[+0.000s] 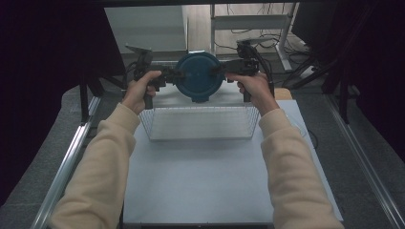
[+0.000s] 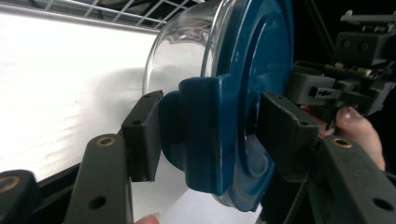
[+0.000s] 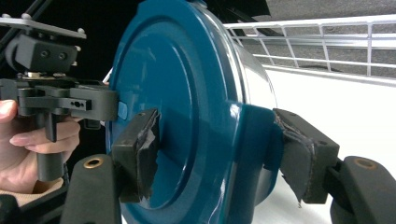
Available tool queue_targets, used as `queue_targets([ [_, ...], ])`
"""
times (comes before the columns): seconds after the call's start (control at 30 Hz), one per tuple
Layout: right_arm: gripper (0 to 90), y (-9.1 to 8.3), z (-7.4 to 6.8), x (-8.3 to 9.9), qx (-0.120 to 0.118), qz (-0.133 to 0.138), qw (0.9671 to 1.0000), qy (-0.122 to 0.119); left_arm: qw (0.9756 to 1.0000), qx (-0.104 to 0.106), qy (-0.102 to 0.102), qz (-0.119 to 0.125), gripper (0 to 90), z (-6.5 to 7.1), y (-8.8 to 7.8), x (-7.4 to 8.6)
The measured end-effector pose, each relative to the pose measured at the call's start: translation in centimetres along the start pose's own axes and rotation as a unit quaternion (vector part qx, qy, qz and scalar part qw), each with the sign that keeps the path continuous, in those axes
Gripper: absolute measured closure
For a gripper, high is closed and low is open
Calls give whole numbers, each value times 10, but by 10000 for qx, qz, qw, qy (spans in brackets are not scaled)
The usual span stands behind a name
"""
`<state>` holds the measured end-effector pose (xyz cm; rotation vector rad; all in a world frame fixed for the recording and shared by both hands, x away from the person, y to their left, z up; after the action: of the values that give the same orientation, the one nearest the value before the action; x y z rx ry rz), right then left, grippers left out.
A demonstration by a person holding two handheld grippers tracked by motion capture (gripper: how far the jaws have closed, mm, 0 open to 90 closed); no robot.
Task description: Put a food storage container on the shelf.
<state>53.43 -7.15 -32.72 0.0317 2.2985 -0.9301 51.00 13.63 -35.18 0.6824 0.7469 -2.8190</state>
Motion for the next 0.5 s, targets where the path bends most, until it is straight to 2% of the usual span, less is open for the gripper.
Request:
queue_targets([
  [0.23, 337, 6, 14, -2, -226, -32, 9989, 405, 9998, 91, -204, 4, 407, -6, 6, -3],
  [0.37, 327, 10, 21, -1, -383, -46, 9961, 792, 9990, 183, -412, 46, 397, -13, 11, -7],
  [0.47, 317, 13, 28, 1, -491, -74, 9931, 1065, 9987, 216, -461, 102, 390, -15, 13, -8],
  [0.5, 315, 13, 28, 0, -496, -14, 9937, 1008, 9987, 224, -453, 105, 391, -16, 13, -9],
])
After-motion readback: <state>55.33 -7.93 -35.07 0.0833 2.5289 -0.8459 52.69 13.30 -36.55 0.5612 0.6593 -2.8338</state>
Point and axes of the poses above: each handheld gripper's, and its own axes: y roughly forward along the jaws, x roughly out of its underside, z roughly to its right, the point moved 7 cm from there along y, roughly forward along the jaws, and after that the axes turned 8 degrees about -z, right-handed, at the moved point
